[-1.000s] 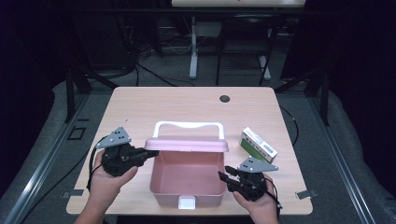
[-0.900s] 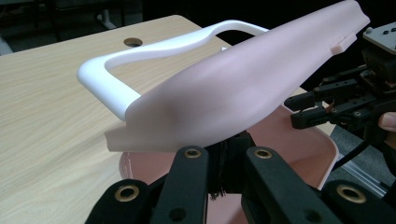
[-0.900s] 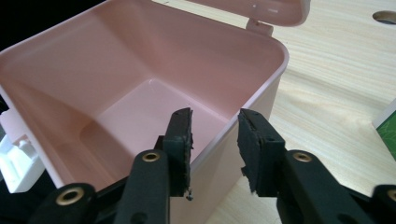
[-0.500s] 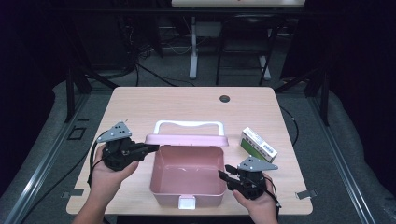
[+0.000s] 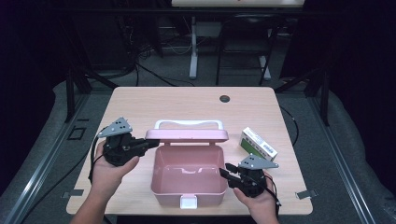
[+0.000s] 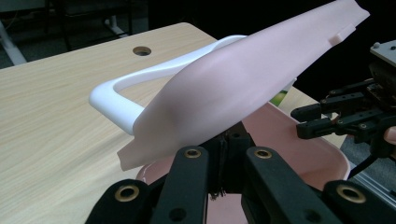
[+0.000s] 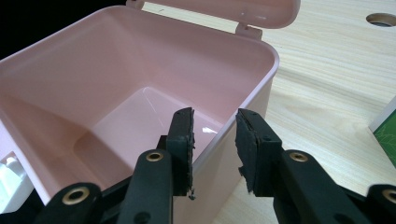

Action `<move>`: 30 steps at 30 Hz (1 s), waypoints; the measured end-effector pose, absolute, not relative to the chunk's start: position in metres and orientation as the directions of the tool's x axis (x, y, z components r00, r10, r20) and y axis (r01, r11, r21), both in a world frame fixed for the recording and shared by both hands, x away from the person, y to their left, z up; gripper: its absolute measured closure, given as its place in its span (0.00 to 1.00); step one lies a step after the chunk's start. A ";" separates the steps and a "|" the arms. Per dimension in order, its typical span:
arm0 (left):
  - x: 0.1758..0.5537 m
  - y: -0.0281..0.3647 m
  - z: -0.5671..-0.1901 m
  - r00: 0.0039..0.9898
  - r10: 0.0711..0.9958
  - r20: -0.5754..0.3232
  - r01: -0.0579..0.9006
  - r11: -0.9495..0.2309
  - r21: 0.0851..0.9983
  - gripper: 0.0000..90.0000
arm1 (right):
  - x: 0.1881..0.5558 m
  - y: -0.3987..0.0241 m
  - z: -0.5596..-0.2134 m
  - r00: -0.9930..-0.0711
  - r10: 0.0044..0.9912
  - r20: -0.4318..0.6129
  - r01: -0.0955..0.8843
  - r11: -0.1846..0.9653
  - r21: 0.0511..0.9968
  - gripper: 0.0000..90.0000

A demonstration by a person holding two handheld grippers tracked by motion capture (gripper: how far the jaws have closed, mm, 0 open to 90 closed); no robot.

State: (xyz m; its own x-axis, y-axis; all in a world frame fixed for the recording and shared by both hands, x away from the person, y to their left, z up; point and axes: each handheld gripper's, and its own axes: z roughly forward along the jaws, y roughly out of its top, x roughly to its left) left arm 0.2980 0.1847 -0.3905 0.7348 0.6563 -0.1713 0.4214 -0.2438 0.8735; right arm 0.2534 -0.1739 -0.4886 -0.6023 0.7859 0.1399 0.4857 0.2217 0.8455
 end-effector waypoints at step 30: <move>0.310 0.188 -0.387 0.716 0.677 -0.170 0.434 -0.240 0.869 1.00 | 0.239 -0.154 -0.491 -0.693 0.711 0.120 0.458 0.305 0.835 1.00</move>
State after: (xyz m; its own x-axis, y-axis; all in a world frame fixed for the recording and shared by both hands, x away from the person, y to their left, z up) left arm 0.3104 0.1881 -0.3873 0.7156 0.6775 -0.1700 0.4336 -0.2400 0.8685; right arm 0.2386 -0.1537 -0.4910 -0.6927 0.7111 0.1203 0.4582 0.3051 0.8349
